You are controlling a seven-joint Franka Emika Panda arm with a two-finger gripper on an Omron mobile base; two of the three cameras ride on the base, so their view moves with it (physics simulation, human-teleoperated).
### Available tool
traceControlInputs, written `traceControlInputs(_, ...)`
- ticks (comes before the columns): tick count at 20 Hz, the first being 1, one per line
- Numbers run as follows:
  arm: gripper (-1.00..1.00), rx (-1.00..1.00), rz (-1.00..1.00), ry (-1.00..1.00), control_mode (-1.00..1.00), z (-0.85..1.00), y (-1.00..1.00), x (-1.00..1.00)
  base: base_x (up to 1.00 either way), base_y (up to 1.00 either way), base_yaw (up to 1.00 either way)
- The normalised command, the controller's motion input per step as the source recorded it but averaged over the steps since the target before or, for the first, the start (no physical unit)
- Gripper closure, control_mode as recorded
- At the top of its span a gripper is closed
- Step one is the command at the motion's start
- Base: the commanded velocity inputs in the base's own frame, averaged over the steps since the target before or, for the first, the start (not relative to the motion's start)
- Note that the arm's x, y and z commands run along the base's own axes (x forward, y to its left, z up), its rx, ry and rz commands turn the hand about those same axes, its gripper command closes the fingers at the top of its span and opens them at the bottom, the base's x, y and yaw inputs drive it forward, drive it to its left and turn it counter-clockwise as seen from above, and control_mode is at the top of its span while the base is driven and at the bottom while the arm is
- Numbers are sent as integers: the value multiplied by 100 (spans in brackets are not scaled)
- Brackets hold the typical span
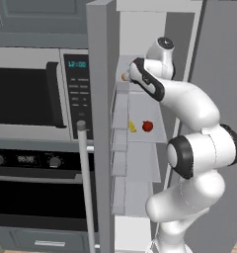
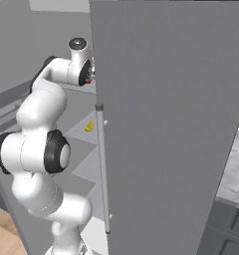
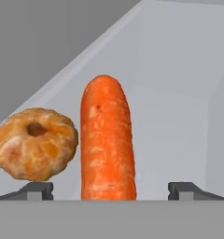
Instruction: Take the carrot and tangerine from the highest rack and move them to the second highest rack where the bell pepper and lemon wedge are located, to maximize freezer space. Close the freezer door after rearranging.
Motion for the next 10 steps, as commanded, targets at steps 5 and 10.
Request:
traceControlInputs(5,-100,-7,0,3,-100,-36,1,34,0,0,0)
traceControlInputs(10,100,-7,2,1,-100,-51,14,21,0,0,0)
